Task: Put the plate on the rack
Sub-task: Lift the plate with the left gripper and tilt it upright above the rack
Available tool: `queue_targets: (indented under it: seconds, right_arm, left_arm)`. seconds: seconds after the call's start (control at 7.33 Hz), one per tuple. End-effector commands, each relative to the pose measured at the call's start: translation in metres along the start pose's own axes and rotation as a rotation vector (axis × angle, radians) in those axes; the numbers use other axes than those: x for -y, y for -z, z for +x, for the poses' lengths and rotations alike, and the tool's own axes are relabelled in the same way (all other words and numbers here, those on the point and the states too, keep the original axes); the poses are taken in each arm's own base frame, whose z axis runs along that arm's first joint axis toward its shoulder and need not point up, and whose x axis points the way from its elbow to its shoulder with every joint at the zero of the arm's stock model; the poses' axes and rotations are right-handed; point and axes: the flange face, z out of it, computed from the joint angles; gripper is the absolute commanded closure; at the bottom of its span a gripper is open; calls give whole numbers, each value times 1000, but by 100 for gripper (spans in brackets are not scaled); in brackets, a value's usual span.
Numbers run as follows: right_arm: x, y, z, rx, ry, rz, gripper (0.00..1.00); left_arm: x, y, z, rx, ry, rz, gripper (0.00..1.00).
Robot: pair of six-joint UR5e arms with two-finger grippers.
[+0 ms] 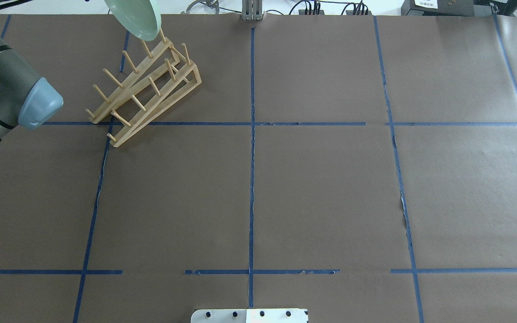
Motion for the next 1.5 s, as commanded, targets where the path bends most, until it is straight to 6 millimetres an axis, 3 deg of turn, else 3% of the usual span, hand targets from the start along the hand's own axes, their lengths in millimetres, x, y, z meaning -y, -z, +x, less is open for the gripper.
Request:
queue_targets:
  seconds: [0.0, 0.41, 0.68, 0.95, 1.23, 1.36]
  right_arm:
    - [0, 0, 0, 0, 0, 0, 0]
    - [0, 0, 0, 0, 0, 0, 0]
    - [1, 1, -1, 0, 1, 2, 0]
    - [0, 0, 0, 0, 0, 0, 0]
    - [1, 1, -1, 0, 1, 2, 0]
    - [0, 0, 0, 0, -1, -1, 0]
  left_arm:
    - [15, -10, -10, -56, 3, 46, 100]
    - [-10, -24, -25, -50, -23, 0, 100]
    - [-16, -27, -25, -47, -85, -7, 100]
    - [-24, -49, -31, -22, -98, -18, 100]
    - [-34, -53, -37, -12, -99, -32, 100]
    - [-46, -57, -43, -7, -123, -49, 100]
